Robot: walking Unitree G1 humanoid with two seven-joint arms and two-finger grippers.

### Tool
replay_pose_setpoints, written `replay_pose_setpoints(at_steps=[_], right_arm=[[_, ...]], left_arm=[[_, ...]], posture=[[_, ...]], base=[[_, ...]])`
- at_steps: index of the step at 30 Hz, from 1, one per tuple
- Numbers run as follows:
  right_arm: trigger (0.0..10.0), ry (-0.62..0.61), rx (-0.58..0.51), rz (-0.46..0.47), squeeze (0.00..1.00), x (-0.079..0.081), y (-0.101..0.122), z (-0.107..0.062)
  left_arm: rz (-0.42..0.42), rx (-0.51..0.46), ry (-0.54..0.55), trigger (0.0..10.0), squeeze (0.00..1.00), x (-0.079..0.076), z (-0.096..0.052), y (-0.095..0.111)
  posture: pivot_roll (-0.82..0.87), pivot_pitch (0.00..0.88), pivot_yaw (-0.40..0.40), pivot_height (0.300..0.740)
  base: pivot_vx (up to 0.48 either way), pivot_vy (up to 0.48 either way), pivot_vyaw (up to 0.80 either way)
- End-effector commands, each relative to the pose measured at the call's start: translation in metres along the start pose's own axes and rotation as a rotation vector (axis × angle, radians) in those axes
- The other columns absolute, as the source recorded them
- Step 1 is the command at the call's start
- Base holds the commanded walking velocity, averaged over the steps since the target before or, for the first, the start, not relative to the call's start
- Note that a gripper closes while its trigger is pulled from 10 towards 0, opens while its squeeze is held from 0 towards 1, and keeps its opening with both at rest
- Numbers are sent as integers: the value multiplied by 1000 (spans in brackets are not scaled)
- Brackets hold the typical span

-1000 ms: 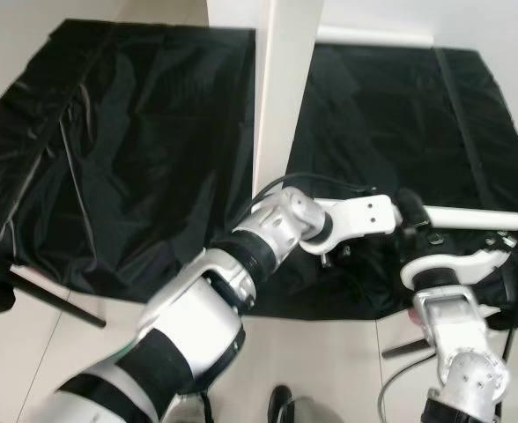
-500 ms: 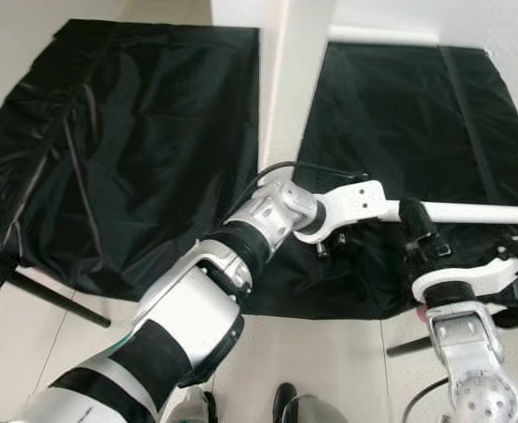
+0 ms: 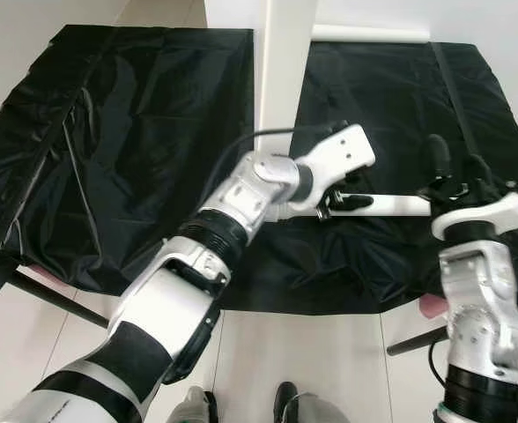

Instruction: Building children table

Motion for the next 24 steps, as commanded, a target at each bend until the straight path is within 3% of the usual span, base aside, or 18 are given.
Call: replay_pose_setpoints(at_steps=[1, 6, 10, 12, 14, 18, 23, 24], right_arm=[[10000, 12, -15, -23, 0, 0, 0, 1], [10000, 18, -16, -36, 0, -1, -3, 3], [10000, 29, -11, -68, 0, -5, -7, 2], [10000, 31, -10, -72, 0, -6, -7, 2], [10000, 36, -8, -85, 0, -8, -7, 2], [10000, 43, -6, -106, 0, -11, -7, 4], [10000, 46, -8, -118, 0, -13, -7, 6], [10000, 51, -10, -122, 0, -14, -6, 7]], left_arm=[[-9, -7, 129, 10000, 0, 14, -5, 6], [-10, -78, 131, 10000, 0, 16, -18, 22], [-16, -167, 75, 10000, 0, 10, -48, 41], [-21, -176, 68, 10000, 0, 9, -53, 43], [-34, -190, 70, 10000, 0, 11, -70, 47], [-39, -177, 146, 10000, 0, 23, -92, 48], [-37, -164, 198, 10000, 0, 27, -102, 50], [-23, -164, 267, 10000, 0, 31, -113, 55]], posture=[[82, 184, 0, 740], [81, 184, 2, 740], [80, 183, 0, 740], [80, 183, 0, 740], [78, 184, 2, 740], [81, 187, 2, 740], [83, 190, 2, 740], [91, 198, 0, 740]], base=[[0, 0, 0], [0, 0, 0], [0, 0, 0], [0, 0, 0], [0, 0, 0], [0, 0, 0], [0, 0, 0], [0, 0, 0]])
Point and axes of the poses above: a point about 5 cm out from each wrist's last joint towards the gripper, its own z axis pointing out of the wrist towards the gripper, its own y axis along the axis of the wrist's last joint, x = y × z, the point moved 5 cm from there along z, pointing out of the wrist towards the gripper, and after that the axes turned 13 degrees about z, right-handed, at the moved point
